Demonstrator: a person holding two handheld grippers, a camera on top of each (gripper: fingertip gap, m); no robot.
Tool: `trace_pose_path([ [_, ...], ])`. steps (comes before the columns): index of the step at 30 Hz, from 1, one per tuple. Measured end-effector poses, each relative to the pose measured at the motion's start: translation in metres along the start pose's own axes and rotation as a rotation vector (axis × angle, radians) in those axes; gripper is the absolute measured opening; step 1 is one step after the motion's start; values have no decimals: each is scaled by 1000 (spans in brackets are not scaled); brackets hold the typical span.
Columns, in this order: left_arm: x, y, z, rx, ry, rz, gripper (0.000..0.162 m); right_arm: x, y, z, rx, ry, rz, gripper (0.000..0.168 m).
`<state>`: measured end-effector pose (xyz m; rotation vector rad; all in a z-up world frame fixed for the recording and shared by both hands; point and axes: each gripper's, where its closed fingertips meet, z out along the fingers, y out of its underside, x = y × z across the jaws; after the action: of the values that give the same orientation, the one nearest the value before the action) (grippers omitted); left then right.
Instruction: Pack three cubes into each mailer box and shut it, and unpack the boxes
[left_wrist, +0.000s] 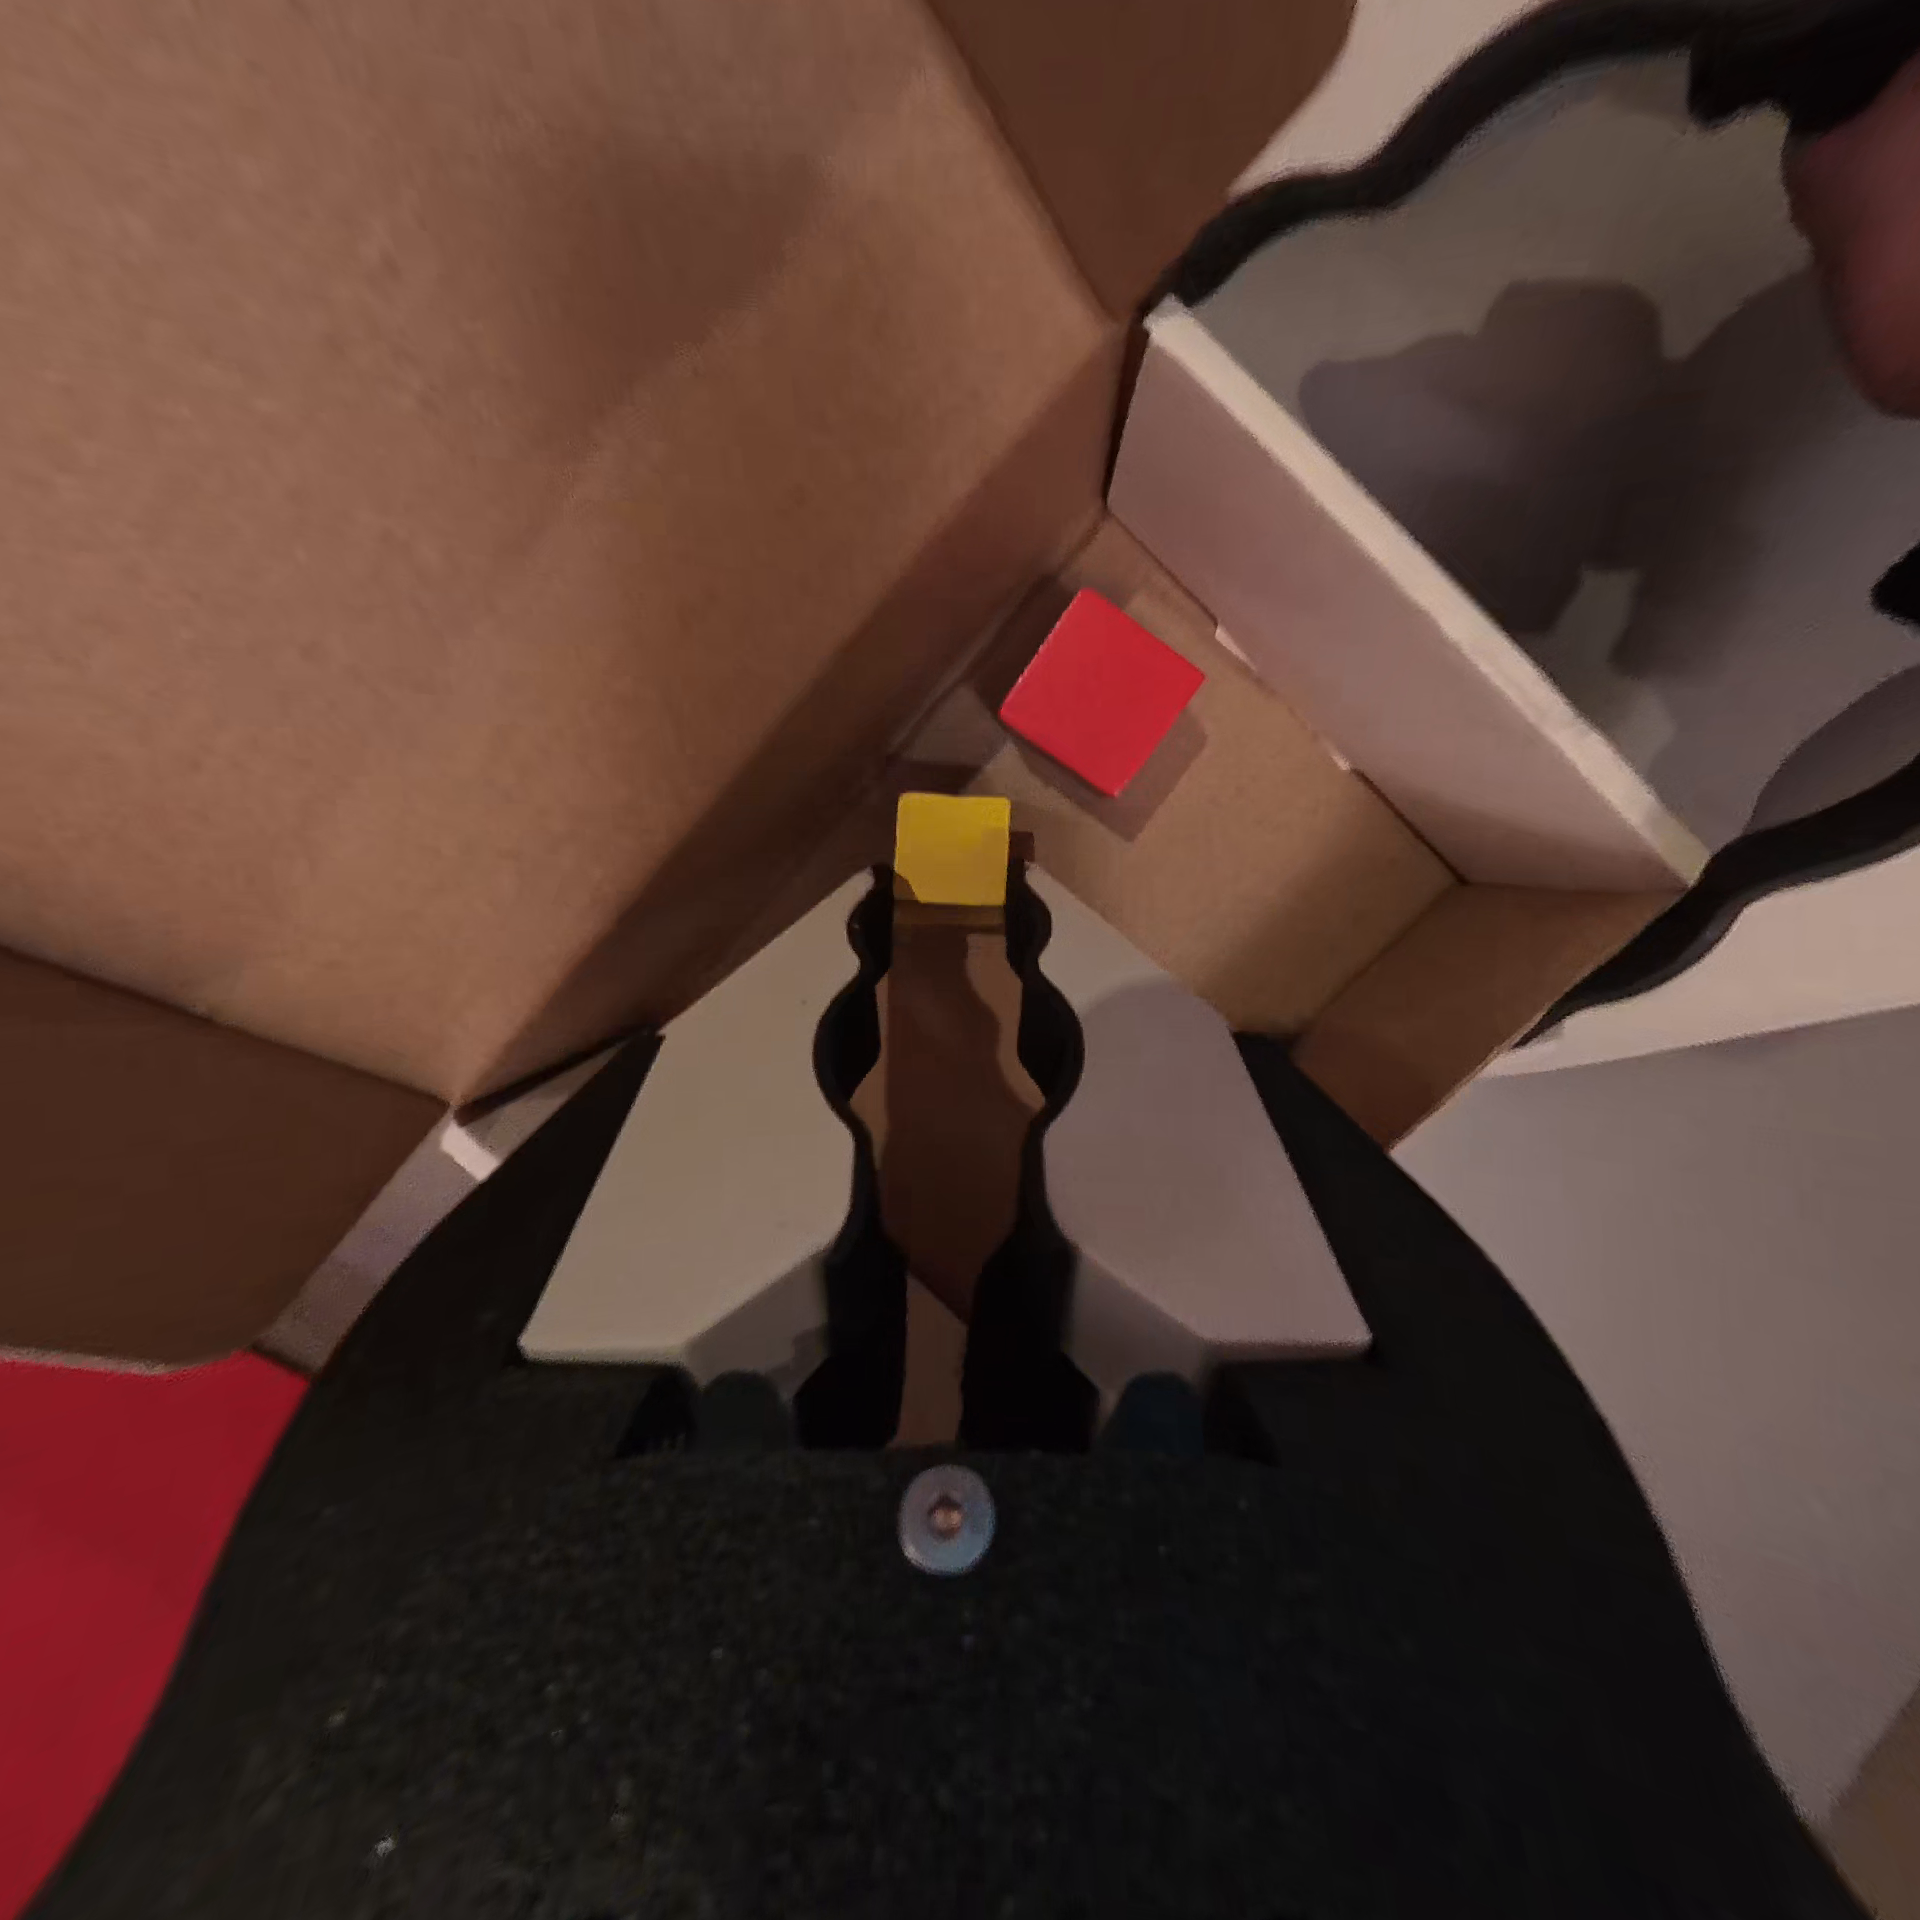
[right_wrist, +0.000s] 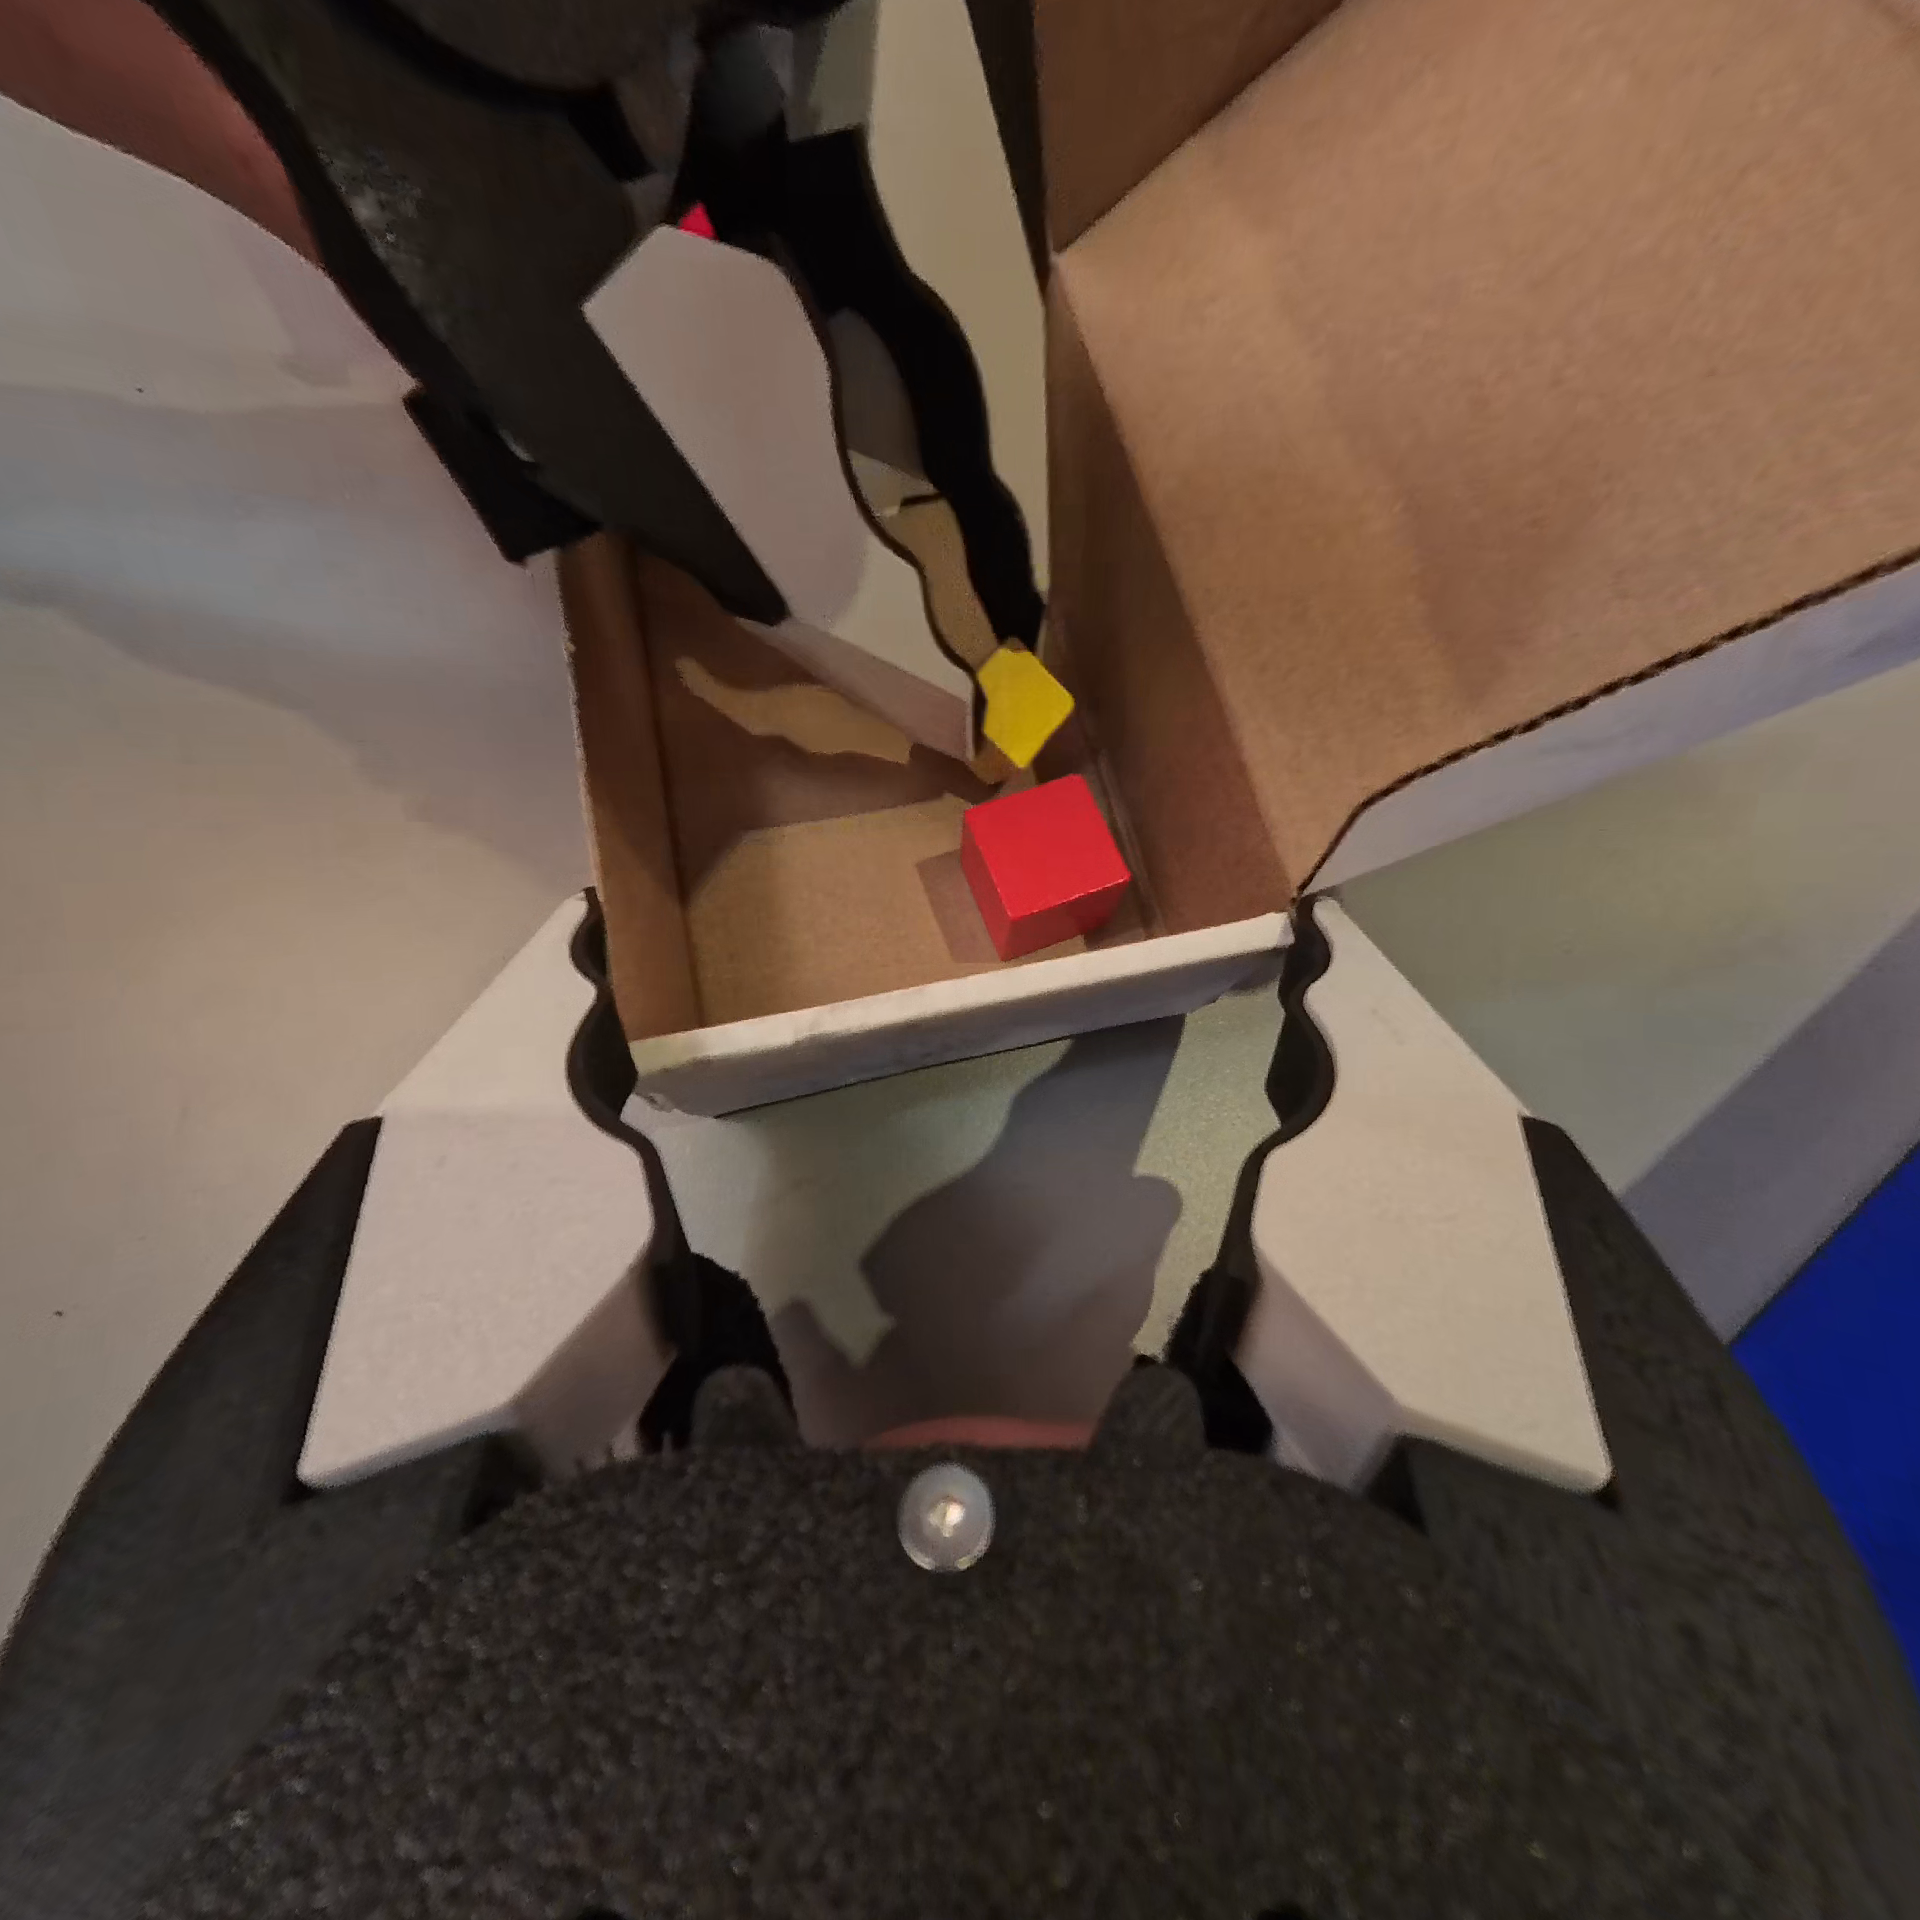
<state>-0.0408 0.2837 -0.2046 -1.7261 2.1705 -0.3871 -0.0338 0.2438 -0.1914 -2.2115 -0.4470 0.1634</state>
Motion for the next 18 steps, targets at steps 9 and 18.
trace_pose_path([
  [9, 1, 11, 1, -21, -2, -12, 36, 0, 0, 0, -5, 4, -5, 125],
  [18, -15, 29, -94, 89, 40, -92, 49, -1, 0, 0, -5, -2, -1, 125],
])
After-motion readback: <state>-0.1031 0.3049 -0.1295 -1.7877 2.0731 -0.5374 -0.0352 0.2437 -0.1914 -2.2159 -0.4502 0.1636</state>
